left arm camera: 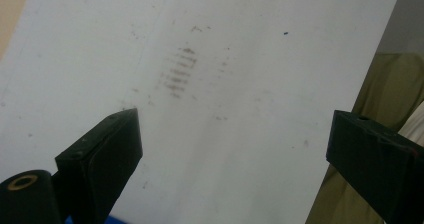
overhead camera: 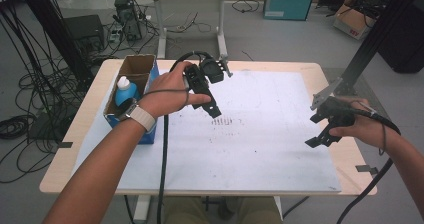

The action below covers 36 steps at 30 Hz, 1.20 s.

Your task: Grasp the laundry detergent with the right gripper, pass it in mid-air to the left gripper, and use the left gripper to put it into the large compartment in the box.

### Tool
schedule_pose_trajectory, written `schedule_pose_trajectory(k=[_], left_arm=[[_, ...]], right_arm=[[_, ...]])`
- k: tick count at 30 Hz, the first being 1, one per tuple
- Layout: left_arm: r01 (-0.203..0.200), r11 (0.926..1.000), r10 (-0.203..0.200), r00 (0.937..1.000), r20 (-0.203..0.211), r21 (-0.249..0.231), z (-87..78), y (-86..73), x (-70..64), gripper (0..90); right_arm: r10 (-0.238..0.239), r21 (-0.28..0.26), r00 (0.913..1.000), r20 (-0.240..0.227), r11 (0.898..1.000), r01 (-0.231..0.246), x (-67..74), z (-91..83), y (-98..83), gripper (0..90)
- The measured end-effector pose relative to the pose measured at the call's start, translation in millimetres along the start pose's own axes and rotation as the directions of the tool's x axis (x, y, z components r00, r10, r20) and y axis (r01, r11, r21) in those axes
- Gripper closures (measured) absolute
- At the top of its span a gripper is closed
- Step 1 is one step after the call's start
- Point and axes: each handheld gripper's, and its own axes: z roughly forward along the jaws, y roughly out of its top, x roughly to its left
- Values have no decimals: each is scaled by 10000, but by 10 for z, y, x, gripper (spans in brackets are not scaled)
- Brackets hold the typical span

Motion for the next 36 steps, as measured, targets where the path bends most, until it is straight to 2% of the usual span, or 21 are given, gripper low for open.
schedule_pose_trajectory(k=[9, 13, 14, 25, 26, 27, 34, 36], left_arm=[[-10, 10000, 11, 9999, -147, 44, 22, -15, -16, 81], [165, 9998, -164, 9998, -131, 58, 19, -24, -24, 81], [89, 9999, -88, 9999, -146, 84, 16, -21, -21, 81], [221, 9997, -219, 9995, -226, 54, 7, -30, -13, 83], [86, 9999, -84, 9996, -275, 72, 2, -29, 0, 82], [220, 9997, -219, 9995, -209, 48, 5, -33, -6, 82], [319, 9995, -319, 9993, -213, 8, 3, -44, -1, 83], [215, 9998, -214, 9994, -290, 22, -3, -43, 8, 83]], right_arm=[[-109, -52, 9999, -9, 9999, 109, 13, -14, 9, 73], [-117, -32, 9999, -9, 9999, 117, 15, -6, 8, 73], [-103, -24, 9999, -12, 9999, 103, 16, -8, 8, 73], [-115, -58, 9999, -6, 9999, 115, 13, -9, -9, 73], [-83, -41, 10000, -12, 10000, 83, 15, -10, -11, 73], [-80, -61, 10000, -3, 9999, 80, 14, -9, -12, 73], [-125, -83, 9999, -5, 9999, 125, 18, -3, 4, 72], [-116, -92, 9999, 1, 9999, 116, 25, -2, 6, 71]])
